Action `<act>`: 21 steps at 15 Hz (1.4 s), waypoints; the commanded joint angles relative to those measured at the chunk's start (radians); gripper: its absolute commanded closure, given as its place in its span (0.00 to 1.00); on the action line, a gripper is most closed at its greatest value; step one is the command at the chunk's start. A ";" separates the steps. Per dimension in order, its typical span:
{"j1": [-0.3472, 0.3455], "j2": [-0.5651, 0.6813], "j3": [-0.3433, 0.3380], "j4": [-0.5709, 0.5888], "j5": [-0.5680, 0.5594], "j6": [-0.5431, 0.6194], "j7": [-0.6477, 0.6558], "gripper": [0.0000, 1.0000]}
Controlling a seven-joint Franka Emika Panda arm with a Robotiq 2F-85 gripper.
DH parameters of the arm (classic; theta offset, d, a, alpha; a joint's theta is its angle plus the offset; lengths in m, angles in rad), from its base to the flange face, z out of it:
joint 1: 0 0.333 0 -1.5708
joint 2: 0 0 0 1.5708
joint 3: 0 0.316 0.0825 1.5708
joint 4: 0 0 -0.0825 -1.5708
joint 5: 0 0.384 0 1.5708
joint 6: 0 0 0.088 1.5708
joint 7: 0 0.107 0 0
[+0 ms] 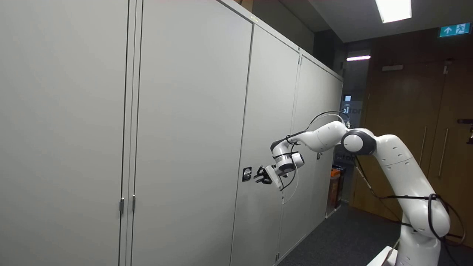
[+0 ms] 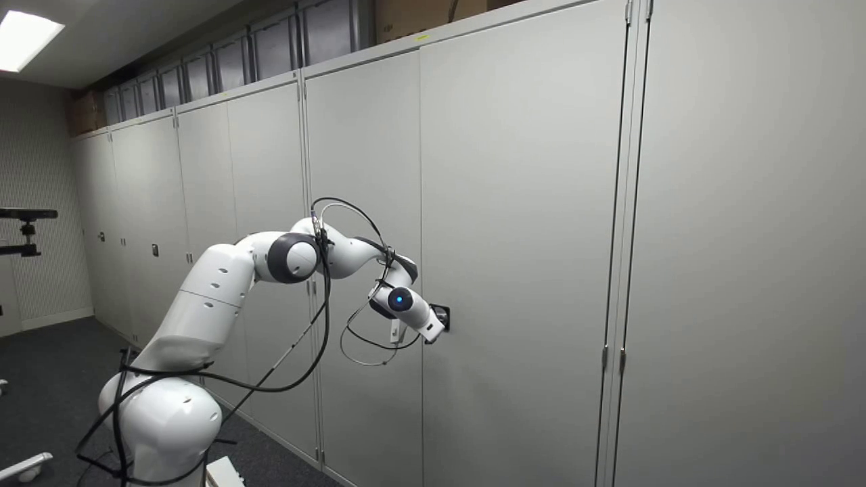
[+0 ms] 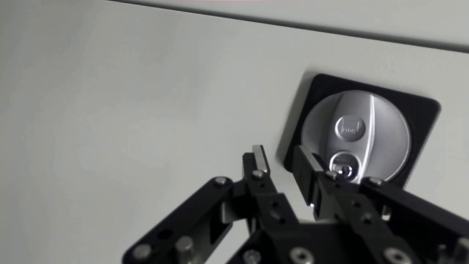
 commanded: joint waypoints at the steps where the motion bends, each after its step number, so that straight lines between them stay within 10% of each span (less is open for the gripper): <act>1: -0.017 -0.073 -0.001 -0.082 0.000 -0.049 -0.035 0.93; 10: -0.046 -0.143 -0.003 -0.139 0.043 -0.155 -0.157 0.93; 12: -0.054 -0.146 -0.004 -0.142 0.043 -0.170 -0.164 0.48; 21: -0.069 -0.162 -0.010 -0.149 0.007 -0.178 -0.142 0.00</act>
